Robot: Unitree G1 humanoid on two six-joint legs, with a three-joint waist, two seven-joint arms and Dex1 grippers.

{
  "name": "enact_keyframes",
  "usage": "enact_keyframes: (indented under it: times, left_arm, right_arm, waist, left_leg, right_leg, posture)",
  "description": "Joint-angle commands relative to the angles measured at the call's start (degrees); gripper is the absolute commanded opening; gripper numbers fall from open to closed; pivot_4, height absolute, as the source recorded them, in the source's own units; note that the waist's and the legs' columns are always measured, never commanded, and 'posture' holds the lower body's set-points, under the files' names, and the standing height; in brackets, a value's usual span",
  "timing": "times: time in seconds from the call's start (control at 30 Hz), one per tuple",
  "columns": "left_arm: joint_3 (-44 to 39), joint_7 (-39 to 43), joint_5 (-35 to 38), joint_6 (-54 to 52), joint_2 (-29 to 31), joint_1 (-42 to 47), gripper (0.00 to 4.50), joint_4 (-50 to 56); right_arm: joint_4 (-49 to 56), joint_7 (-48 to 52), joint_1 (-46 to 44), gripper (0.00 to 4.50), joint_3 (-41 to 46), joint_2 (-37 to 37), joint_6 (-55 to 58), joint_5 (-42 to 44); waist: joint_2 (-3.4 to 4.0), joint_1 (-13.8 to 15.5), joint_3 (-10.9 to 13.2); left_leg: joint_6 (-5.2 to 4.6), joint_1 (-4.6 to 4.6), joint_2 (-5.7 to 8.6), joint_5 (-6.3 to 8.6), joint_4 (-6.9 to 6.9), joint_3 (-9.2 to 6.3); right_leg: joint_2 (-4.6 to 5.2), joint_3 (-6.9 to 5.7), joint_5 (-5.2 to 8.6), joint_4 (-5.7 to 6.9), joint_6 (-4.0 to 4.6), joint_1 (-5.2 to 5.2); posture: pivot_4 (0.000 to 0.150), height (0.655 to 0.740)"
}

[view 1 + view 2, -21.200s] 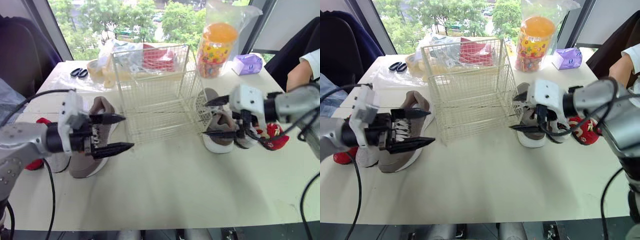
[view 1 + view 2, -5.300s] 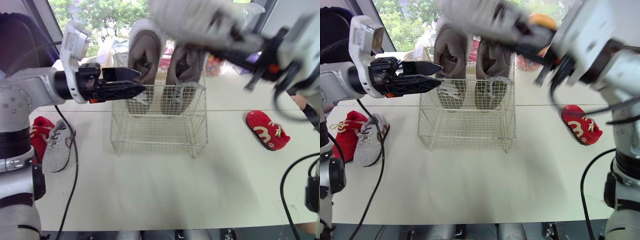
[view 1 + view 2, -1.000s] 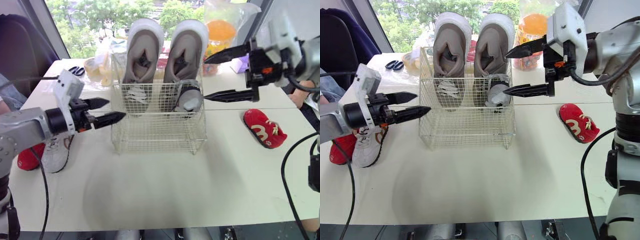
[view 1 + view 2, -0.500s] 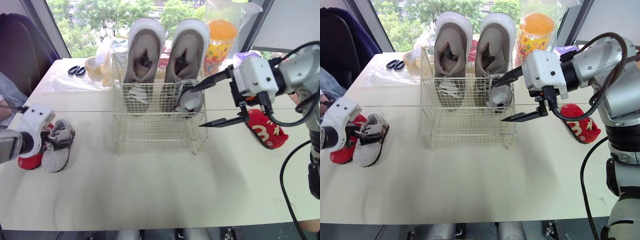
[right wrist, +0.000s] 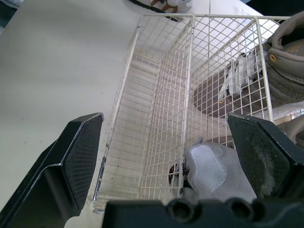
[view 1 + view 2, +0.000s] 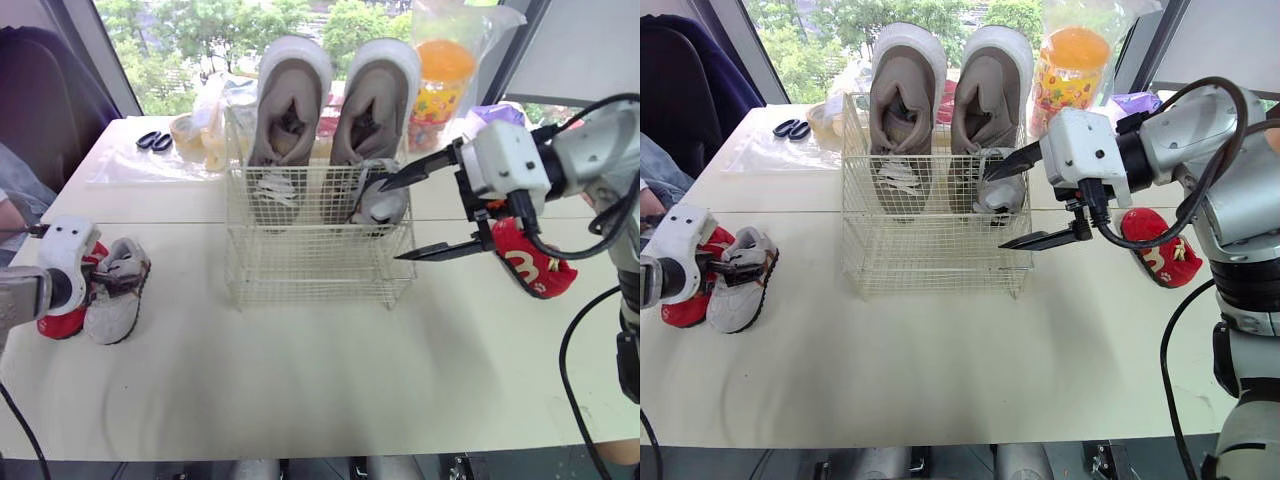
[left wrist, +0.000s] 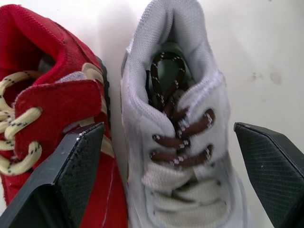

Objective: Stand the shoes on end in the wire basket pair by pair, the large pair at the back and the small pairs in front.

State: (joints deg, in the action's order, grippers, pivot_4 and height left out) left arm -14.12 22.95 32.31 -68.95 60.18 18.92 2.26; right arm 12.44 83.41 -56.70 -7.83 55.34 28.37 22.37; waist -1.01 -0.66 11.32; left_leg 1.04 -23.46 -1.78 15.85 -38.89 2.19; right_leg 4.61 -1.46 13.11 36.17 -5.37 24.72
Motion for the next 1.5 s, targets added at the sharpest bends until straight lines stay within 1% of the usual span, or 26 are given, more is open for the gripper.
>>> enact_keyframes:
  times: [0.03,0.07,0.17,0.27,0.3,0.33,0.43,0.57,0.7,0.77,0.83,0.9,1.0,1.03,1.17,1.2,1.33,1.4,1.5]
  left_arm:
    - [0.0,0.2,-2.4,0.7,-0.3,1.8,3.21,-0.1]
    - [-0.1,0.4,-2.6,0.6,-0.5,1.8,2.71,0.0]
    - [-0.7,0.6,-3.3,0.1,-0.8,1.7,1.44,0.6]
    - [-2.6,-0.4,-3.0,-0.7,-2.0,4.1,0.37,1.5]
    - [-3.4,-0.8,-2.7,-0.9,-2.7,5.6,0.19,2.0]
    - [-4.8,-1.5,-2.2,0.0,-4.1,7.9,0.17,3.0]
    - [-11.8,-3.5,3.1,6.6,-12.7,17.2,0.17,8.0]
    - [-18.5,-6.6,12.9,9.5,-23.2,25.5,0.17,15.8]
    - [-20.1,-12.5,23.2,9.9,-31.7,29.3,0.17,23.3]
    - [-19.3,-13.8,27.4,10.4,-33.7,29.0,0.17,25.8]
    - [-18.2,-14.6,29.6,10.5,-34.1,27.7,0.17,27.1]
    - [-14.3,-14.8,25.4,14.3,-35.6,24.3,0.17,29.5]
    - [-5.5,-11.1,14.7,25.9,-38.6,17.4,0.17,32.9]
    - [-2.8,-10.8,10.3,31.0,-40.4,15.0,0.17,33.3]
    - [6.4,-11.6,-5.4,48.8,-46.2,8.4,0.17,31.5]
    - [8.2,-13.1,-8.7,52.4,-48.3,7.4,0.17,30.3]
    - [13.1,-14.1,-17.5,64.6,-53.5,5.2,0.17,24.0]
    - [14.4,-14.2,-20.0,69.4,-55.3,4.7,0.17,20.9]
    - [15.5,-13.6,-21.7,75.2,-57.4,3.7,0.17,16.9]
  right_arm:
    - [1.8,-0.7,-0.3,4.5,2.6,1.3,0.4,0.8]
    - [1.9,-0.8,-0.3,4.5,2.7,1.4,0.5,0.8]
    - [1.9,-1.1,0.0,4.5,2.8,1.6,0.4,0.9]
    - [1.5,-1.2,0.1,4.5,2.7,1.6,0.1,0.8]
    - [1.3,-1.2,0.2,4.5,2.7,1.5,0.0,0.7]
    - [1.0,-1.2,0.1,4.5,2.6,1.5,-0.2,0.6]
    - [-0.1,-1.3,-0.4,4.5,2.2,0.9,-0.6,0.3]
    - [-1.4,-1.2,-1.2,4.5,1.6,0.3,-1.3,-0.1]
    - [-2.2,-0.9,-1.6,4.5,1.1,-0.1,-1.7,-0.4]
    - [-2.7,-0.7,-1.9,4.5,0.7,-0.3,-1.9,-0.7]
    - [-3.0,-0.7,-2.2,4.5,0.4,-0.6,-2.0,-0.9]
    - [-3.2,-0.5,-2.7,4.5,0.1,-1.0,-1.8,-0.9]
    - [-3.4,-0.4,-2.9,4.5,-0.2,-1.5,-1.6,-0.8]
    - [-3.4,-0.4,-3.0,4.5,-0.4,-1.7,-1.5,-0.9]
    - [-3.1,-0.4,-3.3,4.5,-0.6,-2.0,-0.6,-0.8]
    - [-2.9,-0.2,-3.1,4.5,-0.6,-1.9,-0.3,-0.5]
    - [-1.9,0.1,-3.2,4.5,-0.8,-1.7,1.5,-0.3]
    - [-1.2,0.4,-3.2,4.5,-0.7,-1.1,2.5,0.0]
    - [-0.3,0.6,-3.4,4.5,-0.7,-0.6,3.7,0.0]
  waist:
    - [0.0,0.0,0.0]
    - [0.0,0.0,0.0]
    - [0.0,0.0,0.0]
    - [0.0,0.0,0.0]
    - [-0.01,0.2,0.0]
    - [-0.02,0.2,0.0]
    - [-0.16,1.0,0.0]
    - [-0.23,1.3,0.0]
    - [-0.21,1.0,0.0]
    - [-0.2,0.9,0.0]
    - [-0.21,0.8,0.0]
    - [-0.19,0.7,-0.1]
    - [-0.18,0.8,-0.1]
    - [-0.18,0.9,-0.1]
    - [-0.18,1.3,-0.1]
    - [-0.18,1.4,-0.1]
    - [-0.18,1.5,-0.1]
    - [-0.18,1.4,-0.1]
    - [-0.16,1.4,-0.1]
  left_leg:
    - [0.0,0.0,0.0,0.0,0.0,0.0]
    - [0.0,0.0,0.0,0.0,0.0,-0.01]
    - [0.0,0.0,-0.01,0.0,0.0,-0.01]
    - [0.0,0.0,-0.01,0.0,0.0,-0.01]
    - [0.0,0.0,0.0,0.0,0.0,-0.02]
    - [0.0,-0.01,0.0,0.0,-0.03,-0.07]
    - [0.0,-0.05,0.02,0.0,-0.16,-0.14]
    - [0.0,-0.08,0.05,0.0,-0.24,-0.12]
    - [-0.02,-0.01,0.06,0.01,-0.19,-0.1]
    - [-0.01,0.02,0.05,0.01,-0.18,-0.14]
    - [0.01,0.02,0.04,-0.01,-0.18,-0.16]
    - [0.02,0.05,0.04,-0.01,-0.19,-0.15]
    - [0.02,0.11,0.07,-0.02,-0.19,-0.13]
    - [0.02,0.1,0.08,-0.02,-0.22,-0.13]
    - [0.02,0.05,0.09,-0.02,-0.25,-0.12]
    - [0.01,0.05,0.09,-0.02,-0.25,-0.12]
    - [0.0,0.04,0.1,-0.02,-0.26,-0.12]
    - [-0.01,0.05,0.1,-0.02,-0.26,-0.13]
    - [-0.02,0.06,0.09,-0.01,-0.25,-0.14]
  right_leg:
    - [0.0,0.0,0.0,0.0,-0.01,0.0]
    - [-0.01,0.0,0.0,0.0,-0.01,0.0]
    - [0.0,0.0,-0.01,0.01,-0.01,0.0]
    - [0.0,0.0,-0.01,0.01,-0.01,0.0]
    - [0.01,0.0,-0.01,0.02,-0.01,0.0]
    - [0.0,-0.03,-0.01,0.02,-0.01,-0.02]
    - [0.0,-0.08,-0.01,0.0,-0.02,-0.08]
    - [0.07,-0.06,-0.05,-0.04,-0.04,-0.15]
    - [0.08,-0.03,-0.07,-0.01,-0.08,-0.16]
    - [0.04,-0.04,-0.07,0.03,-0.08,-0.16]
    - [0.0,-0.04,-0.07,0.05,-0.07,-0.16]
    - [-0.02,-0.03,-0.07,0.06,-0.06,-0.17]
    - [-0.02,-0.02,-0.06,0.05,-0.06,-0.26]
    - [-0.02,-0.02,-0.06,0.05,-0.05,-0.27]
    - [-0.04,-0.01,-0.07,-0.03,-0.03,-0.27]
    - [-0.04,-0.01,-0.07,-0.04,-0.03,-0.27]
    - [-0.02,-0.02,-0.07,-0.05,-0.01,-0.29]
    - [-0.03,-0.02,-0.08,-0.05,0.0,-0.29]
    - [-0.03,-0.04,-0.08,-0.04,0.0,-0.29]
  posture:
    - [0.15,0.74]
    - [0.15,0.74]
    - [0.15,0.74]
    - [0.15,0.74]
    - [0.15,0.74]
    - [0.15,0.74]
    - [0.15,0.74]
    - [0.15,0.74]
    - [0.15,0.74]
    - [0.15,0.74]
    - [0.15,0.74]
    - [0.15,0.74]
    - [0.15,0.74]
    - [0.15,0.74]
    - [0.15,0.74]
    - [0.15,0.74]
    - [0.15,0.74]
    - [0.15,0.74]
    - [0.15,0.74]
